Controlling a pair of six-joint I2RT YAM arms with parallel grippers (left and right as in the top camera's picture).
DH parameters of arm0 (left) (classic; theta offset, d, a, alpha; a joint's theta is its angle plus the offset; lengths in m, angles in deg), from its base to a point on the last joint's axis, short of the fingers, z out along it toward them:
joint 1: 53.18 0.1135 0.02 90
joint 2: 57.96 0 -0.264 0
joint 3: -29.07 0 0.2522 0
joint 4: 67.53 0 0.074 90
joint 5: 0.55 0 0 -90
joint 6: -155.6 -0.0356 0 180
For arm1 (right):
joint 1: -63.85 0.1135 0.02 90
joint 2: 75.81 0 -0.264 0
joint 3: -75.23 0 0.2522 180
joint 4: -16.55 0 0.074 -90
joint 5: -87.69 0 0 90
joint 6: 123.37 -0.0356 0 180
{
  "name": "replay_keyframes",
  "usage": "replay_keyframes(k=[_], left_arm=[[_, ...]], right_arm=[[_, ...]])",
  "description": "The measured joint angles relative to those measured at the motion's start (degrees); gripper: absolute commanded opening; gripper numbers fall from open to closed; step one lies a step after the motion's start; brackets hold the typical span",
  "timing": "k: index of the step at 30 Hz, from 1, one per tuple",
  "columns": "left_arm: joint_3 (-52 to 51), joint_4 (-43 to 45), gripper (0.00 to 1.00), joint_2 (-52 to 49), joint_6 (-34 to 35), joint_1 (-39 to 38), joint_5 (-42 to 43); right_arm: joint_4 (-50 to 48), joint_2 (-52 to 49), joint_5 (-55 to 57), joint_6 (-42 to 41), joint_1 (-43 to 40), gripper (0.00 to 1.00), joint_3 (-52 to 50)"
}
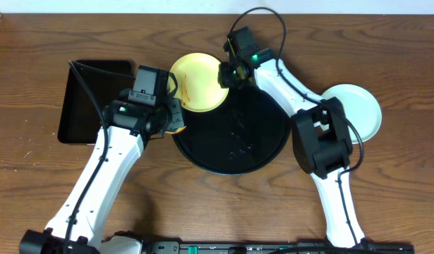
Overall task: Clean dirty plates on tray and stack at the side
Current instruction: 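Move the right gripper to the yellow plate and drag it to tray center, then scrub the yellow plate with the sponge in the left gripper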
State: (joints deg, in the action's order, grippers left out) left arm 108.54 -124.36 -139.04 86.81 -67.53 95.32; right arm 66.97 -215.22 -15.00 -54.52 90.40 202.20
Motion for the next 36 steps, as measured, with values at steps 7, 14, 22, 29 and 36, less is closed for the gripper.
replay_keyframes(k=[7, 14, 22, 29, 36], left_arm=[[0.0, 1.03, 0.08, -0.26, 0.02, 0.0, 0.0], [0.0, 1.99, 0.08, -0.26, 0.0, 0.0, 0.0], [0.0, 6.23, 0.08, -0.26, 0.0, 0.0, 0.02], [0.0, 7.78, 0.07, -1.6, 0.0, 0.0, 0.02], [0.0, 8.15, 0.07, -8.96, 0.0, 0.0, 2.78]], right_arm=[[5.44, -0.59, -0.81, -0.79, 0.76, 0.01, 1.44], [13.55, -0.04, -2.05, -0.52, 0.66, 0.01, 1.81], [26.93, 2.82, 6.88, 0.22, -0.42, 0.01, 1.46], [32.72, 5.42, 13.97, 0.37, -0.96, 0.01, 1.05], [28.35, 5.51, 14.14, 0.76, -0.96, 0.19, -3.19]])
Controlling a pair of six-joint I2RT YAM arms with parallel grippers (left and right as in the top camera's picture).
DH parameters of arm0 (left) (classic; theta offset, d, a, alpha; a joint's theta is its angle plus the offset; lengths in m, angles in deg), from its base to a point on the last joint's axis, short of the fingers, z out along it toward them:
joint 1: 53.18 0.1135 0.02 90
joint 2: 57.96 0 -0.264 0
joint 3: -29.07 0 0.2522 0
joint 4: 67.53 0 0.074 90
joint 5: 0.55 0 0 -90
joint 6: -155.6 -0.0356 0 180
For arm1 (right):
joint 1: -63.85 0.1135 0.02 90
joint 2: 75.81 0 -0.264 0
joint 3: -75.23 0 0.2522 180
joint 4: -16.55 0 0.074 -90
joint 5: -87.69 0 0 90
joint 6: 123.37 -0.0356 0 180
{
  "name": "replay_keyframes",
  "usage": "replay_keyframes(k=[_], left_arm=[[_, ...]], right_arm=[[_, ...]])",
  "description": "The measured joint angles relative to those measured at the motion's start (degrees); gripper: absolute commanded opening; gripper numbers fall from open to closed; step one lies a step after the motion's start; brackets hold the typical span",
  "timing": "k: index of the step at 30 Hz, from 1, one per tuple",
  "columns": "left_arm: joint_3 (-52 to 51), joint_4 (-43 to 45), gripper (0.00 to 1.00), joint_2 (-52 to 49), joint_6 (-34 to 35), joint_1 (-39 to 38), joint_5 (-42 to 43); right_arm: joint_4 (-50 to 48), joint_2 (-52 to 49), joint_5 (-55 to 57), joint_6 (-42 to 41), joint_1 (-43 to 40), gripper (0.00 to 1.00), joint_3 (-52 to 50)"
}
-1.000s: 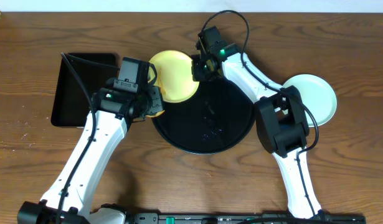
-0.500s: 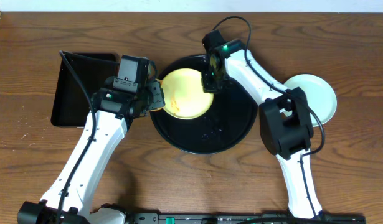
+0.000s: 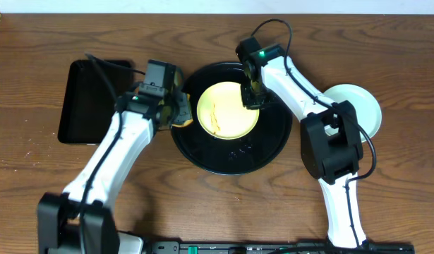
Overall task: Clean dirty plates on tray and stack at the side
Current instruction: 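Scrub the yellow plate with the sponge in the left gripper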
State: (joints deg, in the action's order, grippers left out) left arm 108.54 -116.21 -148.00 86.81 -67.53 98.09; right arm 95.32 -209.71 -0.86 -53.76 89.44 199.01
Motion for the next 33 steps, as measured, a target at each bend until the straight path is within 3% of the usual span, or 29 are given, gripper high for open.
replay_keyframes(k=[6, 7, 8, 21, 33], left_arm=[[0.0, 2.16, 0.07, -2.05, 0.04, 0.0, 1.53], [0.0, 2.67, 0.08, -2.05, 0.02, 0.0, 1.7], [0.0, 3.04, 0.07, -2.05, 0.04, 0.0, 1.77], [0.0, 8.9, 0.07, -3.82, 0.02, -2.03, 1.95], [0.0, 21.68, 0.07, -19.19, -0.22, -8.09, 1.92]], right_arm=[[-5.64, 1.16, -2.51, 0.04, 0.0, 0.18, -4.59], [-6.58, 1.49, -2.78, 0.02, -0.02, 0.13, -5.29], [-7.48, 1.88, -2.89, 0.2, -0.11, 0.01, -6.05], [-9.77, 3.17, -6.23, 0.04, -1.09, 0.01, -7.72], [-9.68, 3.17, -6.64, 0.04, -1.2, 0.01, -7.74]])
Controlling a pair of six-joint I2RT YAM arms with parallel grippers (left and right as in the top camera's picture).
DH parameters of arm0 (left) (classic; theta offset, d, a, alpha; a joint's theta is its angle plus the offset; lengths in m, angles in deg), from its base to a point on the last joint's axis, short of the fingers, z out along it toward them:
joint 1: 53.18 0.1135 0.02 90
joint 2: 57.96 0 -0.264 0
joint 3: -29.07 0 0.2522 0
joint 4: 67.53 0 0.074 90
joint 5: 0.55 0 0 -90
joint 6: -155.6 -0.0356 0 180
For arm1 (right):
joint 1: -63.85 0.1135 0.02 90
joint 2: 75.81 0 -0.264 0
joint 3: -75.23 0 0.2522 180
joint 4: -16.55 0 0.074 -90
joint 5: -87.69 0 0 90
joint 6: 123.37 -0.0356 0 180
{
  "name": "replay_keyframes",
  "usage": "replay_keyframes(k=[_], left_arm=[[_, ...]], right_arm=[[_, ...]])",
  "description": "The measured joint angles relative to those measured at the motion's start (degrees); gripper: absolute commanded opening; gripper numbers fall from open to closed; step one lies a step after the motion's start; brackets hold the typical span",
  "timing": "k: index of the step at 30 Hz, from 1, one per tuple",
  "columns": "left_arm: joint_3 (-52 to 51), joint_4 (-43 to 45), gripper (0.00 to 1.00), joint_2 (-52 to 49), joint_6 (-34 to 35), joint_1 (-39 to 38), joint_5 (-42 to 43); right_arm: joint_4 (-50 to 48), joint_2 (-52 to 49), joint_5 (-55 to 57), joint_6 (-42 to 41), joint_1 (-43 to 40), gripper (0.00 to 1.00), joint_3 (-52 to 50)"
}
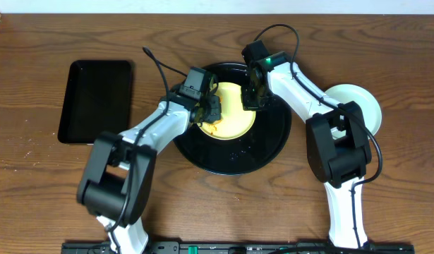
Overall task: Clean dirty plates on tray and stack at the side
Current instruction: 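Scrub the yellow plate with the sponge in the left gripper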
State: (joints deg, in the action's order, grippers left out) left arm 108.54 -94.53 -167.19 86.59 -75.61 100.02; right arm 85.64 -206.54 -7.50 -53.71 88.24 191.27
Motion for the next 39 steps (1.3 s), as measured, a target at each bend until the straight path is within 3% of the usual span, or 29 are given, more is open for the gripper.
replay_keyframes(k=[4, 9, 16, 21, 24, 31, 39], left_arm=[[0.13, 2.16, 0.07, -2.67, 0.2, -0.02, -1.14], [1.84, -1.73, 0.07, -3.28, 3.1, -0.13, -1.62], [2.29, -9.75, 0.07, -3.28, 5.84, 0.07, 14.99], [2.23, -9.09, 0.07, -3.8, 6.23, -0.2, 17.9], [1.88, -5.07, 0.08, -3.82, 6.25, -0.57, 14.8], [1.53, 5.31, 0.08, -4.26, 6.27, -1.25, -3.89], [1.7, 2.58, 0.08, -4.52, 6.21, -1.42, -17.31]], right_arm=[[0.04, 0.0, -0.11, 0.0, 0.0, 0.01, -0.02], [0.11, 0.0, -0.22, 0.0, 0.0, 0.01, -0.02], [0.11, 0.0, -0.22, 0.0, 0.0, 0.01, -0.02], [-0.24, 0.0, -0.2, 0.17, 0.0, 0.01, -0.02], [-0.13, 0.0, -0.2, 0.2, 0.0, 0.01, -0.02], [0.44, 0.0, -0.37, 0.2, 0.0, 0.01, -0.02], [0.48, 0.0, -0.42, 0.17, 0.0, 0.01, -0.02]])
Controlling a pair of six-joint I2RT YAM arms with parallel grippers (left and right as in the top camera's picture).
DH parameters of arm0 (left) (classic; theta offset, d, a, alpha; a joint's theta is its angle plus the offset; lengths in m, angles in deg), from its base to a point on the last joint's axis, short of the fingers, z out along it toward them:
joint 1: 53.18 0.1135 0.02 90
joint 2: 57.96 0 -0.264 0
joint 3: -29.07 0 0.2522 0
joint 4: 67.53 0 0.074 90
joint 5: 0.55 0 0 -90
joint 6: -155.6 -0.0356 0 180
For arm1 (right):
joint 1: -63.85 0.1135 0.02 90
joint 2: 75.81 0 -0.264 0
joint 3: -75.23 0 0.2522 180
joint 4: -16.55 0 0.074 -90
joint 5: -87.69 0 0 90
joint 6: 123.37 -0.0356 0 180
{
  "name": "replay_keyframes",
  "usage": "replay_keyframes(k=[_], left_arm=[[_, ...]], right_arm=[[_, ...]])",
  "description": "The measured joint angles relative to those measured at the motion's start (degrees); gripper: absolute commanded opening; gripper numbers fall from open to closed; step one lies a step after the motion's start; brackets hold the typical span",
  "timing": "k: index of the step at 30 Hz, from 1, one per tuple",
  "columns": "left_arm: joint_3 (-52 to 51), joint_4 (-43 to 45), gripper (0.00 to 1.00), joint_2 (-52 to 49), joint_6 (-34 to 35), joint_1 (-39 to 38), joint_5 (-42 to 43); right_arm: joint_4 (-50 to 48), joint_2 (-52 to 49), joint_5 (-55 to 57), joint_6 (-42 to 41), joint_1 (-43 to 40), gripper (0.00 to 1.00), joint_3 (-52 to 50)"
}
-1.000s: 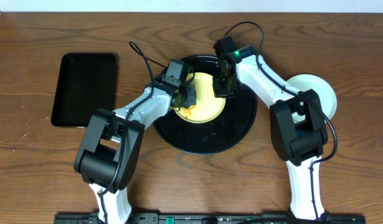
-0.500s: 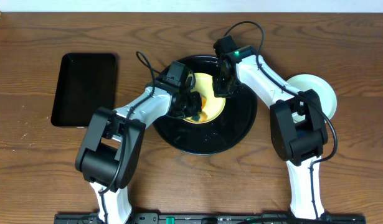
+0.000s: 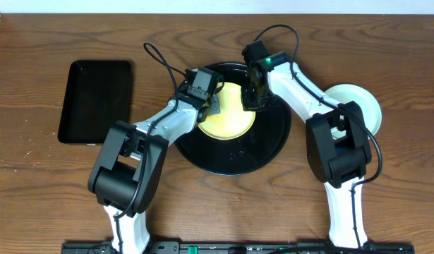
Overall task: Clean dirty plates on tray and stack at the side
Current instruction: 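Scrub the yellow plate with the sponge in the left gripper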
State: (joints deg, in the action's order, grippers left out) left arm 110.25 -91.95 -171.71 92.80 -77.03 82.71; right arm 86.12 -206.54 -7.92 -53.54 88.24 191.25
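A yellow plate lies in the middle of the round black tray. My left gripper is down on the plate's upper left part, shut on a yellow-brown sponge that its own body almost wholly hides. My right gripper is shut on the plate's right rim. No marks show on the visible part of the plate.
A pale green plate sits on the table at the right, partly under my right arm. A black rectangular tray lies at the far left. Both arms reach in from the table's front edge.
My left gripper with the sponge has shifted a little up and right on the yellow plate, from its lower left part to its upper left. The right gripper and plate stay put.
First my right gripper held the yellow plate at the round tray's back left edge, with the left gripper and sponge beside the tray. Then the plate lay in the tray's middle. After that the sponge was on the plate, and now it sits higher on it.
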Motion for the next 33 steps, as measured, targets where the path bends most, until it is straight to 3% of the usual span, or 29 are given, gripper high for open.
replay_keyframes(k=[5, 9, 12, 16, 20, 25, 29, 33], left_arm=[[1.2, -8.13, 0.08, 1.01, -0.04, 0.15, 3.5], [1.33, -11.34, 0.08, 1.79, -0.02, 0.94, 15.91], [0.79, -8.98, 0.08, 1.27, 0.0, 0.9, 26.62], [-0.07, -2.12, 0.08, -0.02, 0.0, 0.66, 31.89], [-0.39, 2.38, 0.08, -0.37, 0.02, 0.59, 27.65], [-0.35, 4.09, 0.08, -0.24, 0.02, 0.44, 13.09], [-0.13, 1.77, 0.08, -0.09, 0.0, 0.42, 3.17], [0.81, -4.55, 0.13, 0.52, -0.09, 0.44, 2.86]], right_arm=[[0.0, 0.0, 0.0, 0.0, 0.0, 0.01, 0.0], [-0.02, 0.0, 0.0, 0.02, 0.0, 0.01, 0.0], [-0.02, 0.0, 0.0, 0.02, 0.0, 0.01, 0.0], [0.0, 0.0, 0.0, 0.02, 0.0, 0.01, 0.0], [0.0, 0.0, 0.0, 0.02, 0.0, 0.01, 0.0], [0.0, 0.0, 0.0, 0.02, 0.0, 0.01, 0.0], [0.0, 0.0, 0.0, 0.02, 0.0, 0.01, 0.0], [0.0, 0.0, 0.0, 0.02, 0.0, 0.01, 0.0]])
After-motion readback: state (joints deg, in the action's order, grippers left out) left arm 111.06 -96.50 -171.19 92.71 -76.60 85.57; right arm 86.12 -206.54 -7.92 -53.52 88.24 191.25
